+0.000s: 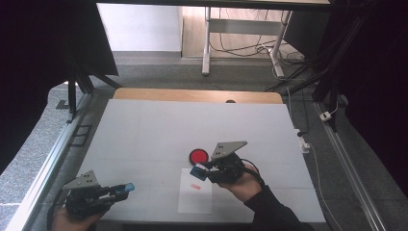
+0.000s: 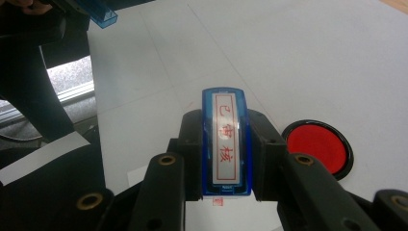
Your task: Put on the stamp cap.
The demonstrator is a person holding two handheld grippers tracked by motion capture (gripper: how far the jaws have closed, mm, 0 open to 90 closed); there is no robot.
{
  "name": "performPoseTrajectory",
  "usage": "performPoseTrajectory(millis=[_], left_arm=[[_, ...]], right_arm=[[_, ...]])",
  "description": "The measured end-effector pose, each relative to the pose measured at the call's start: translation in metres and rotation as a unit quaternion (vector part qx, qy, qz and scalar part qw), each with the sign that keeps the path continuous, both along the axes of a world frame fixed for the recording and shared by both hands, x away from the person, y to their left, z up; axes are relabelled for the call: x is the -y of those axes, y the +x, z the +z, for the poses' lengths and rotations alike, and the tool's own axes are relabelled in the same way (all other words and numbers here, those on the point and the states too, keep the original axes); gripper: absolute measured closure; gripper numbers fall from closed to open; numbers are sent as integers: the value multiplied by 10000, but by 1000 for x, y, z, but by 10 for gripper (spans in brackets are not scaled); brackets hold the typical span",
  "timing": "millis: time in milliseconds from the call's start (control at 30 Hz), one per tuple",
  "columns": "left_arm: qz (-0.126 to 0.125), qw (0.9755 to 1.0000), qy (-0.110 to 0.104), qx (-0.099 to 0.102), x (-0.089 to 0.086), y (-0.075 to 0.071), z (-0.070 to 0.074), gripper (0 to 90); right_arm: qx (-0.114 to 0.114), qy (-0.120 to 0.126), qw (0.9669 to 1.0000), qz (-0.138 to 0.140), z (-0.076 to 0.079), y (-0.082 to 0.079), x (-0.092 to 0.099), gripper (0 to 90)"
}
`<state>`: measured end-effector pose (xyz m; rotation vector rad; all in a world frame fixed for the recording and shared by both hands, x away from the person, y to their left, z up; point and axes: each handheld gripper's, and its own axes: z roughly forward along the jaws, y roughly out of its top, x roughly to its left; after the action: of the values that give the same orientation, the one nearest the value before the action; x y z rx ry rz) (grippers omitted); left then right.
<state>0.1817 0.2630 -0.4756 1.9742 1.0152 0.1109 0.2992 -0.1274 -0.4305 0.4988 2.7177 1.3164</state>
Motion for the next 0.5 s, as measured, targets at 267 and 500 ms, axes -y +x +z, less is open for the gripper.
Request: performPoseTrajectory(millis=[267,500], left_arm=[[-77,9999,-70,39,1,0,2,687],[-264,9996,-21,116,10,3,6,687]], right_arm=[[-3,28,10000,34,1,0,-1,711],[1,107,9999,74,6,-1,0,711]])
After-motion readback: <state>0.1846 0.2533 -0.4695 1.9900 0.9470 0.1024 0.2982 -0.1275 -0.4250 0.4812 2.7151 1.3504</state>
